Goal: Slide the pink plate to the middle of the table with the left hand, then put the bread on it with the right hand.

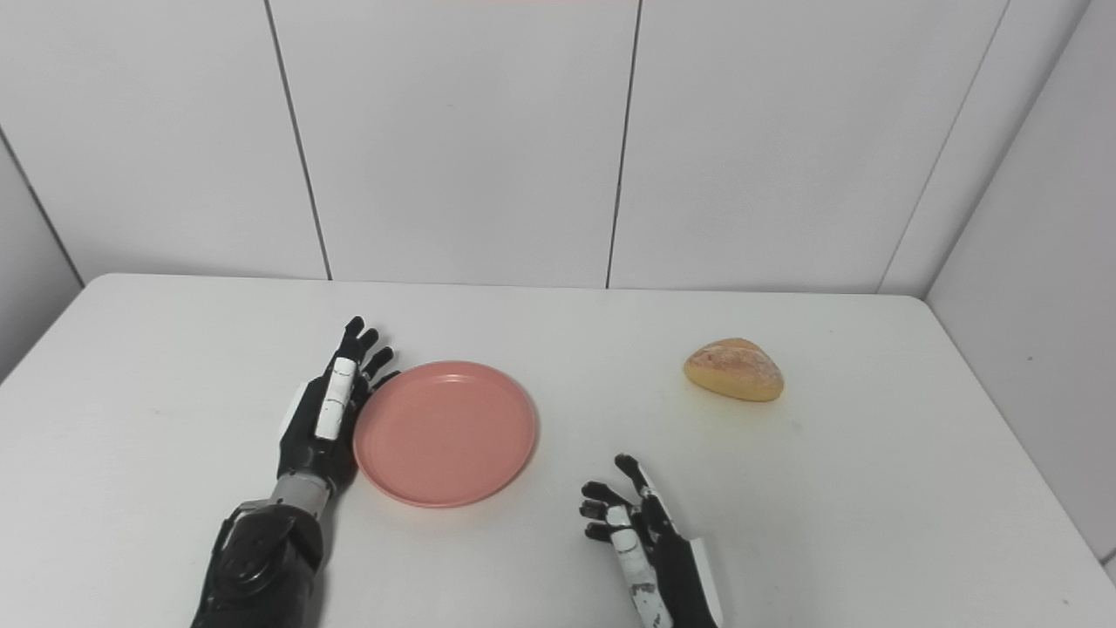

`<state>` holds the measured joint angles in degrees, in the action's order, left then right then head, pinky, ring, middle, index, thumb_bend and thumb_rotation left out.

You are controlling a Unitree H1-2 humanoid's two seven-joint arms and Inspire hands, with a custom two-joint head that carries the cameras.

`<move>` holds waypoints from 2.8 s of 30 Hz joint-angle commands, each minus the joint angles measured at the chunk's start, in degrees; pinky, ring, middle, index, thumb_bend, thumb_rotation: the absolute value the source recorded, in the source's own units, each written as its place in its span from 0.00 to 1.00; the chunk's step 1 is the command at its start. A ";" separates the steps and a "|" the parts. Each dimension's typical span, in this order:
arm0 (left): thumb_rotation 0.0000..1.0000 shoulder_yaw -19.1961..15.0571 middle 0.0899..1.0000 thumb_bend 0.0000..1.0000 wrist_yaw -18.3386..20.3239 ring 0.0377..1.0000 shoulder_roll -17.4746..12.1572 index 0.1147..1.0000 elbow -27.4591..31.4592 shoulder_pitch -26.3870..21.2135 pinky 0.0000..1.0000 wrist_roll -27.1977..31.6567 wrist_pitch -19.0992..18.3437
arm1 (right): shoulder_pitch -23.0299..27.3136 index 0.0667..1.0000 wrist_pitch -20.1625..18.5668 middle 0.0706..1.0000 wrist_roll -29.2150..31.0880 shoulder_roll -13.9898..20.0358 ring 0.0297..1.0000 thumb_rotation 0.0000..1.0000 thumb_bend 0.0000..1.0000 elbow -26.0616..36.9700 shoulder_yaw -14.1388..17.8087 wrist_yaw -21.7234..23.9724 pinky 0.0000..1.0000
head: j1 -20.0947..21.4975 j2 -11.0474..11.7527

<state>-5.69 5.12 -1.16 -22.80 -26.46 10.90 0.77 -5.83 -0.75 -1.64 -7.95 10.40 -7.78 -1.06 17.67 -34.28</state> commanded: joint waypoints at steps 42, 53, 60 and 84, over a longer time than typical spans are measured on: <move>0.78 0.81 0.96 1.00 1.08 0.93 1.56 1.00 -2.72 -0.76 0.89 1.26 0.51 | 1.04 0.91 19.15 0.93 0.71 -1.37 0.92 0.97 0.80 -5.99 1.70 -1.23 0.96 | -2.55 3.05; 0.77 0.07 0.96 0.99 1.04 0.94 1.66 1.00 -1.50 -0.50 0.93 2.11 0.09 | -0.64 0.85 21.43 0.85 -3.77 -2.98 0.85 0.90 0.73 -0.89 1.44 -3.88 0.87 | -0.85 3.77; 0.77 0.14 0.95 1.00 1.12 0.93 1.89 1.00 -2.67 -0.06 0.92 1.59 0.61 | 0.95 0.78 20.45 0.80 -12.79 -1.60 0.81 0.95 0.71 4.86 3.52 -6.76 0.79 | -0.46 4.91; 0.86 0.26 0.95 0.97 2.02 0.93 1.81 1.00 -7.96 -0.85 0.86 1.66 5.04 | 17.21 0.73 2.29 0.78 -33.44 13.45 0.82 0.94 0.73 8.53 7.94 -3.44 0.78 | 1.34 9.07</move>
<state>-5.35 6.83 0.60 -28.64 -28.36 12.35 5.71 9.45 1.89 -33.87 4.37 18.11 -0.10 -4.06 18.81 -25.49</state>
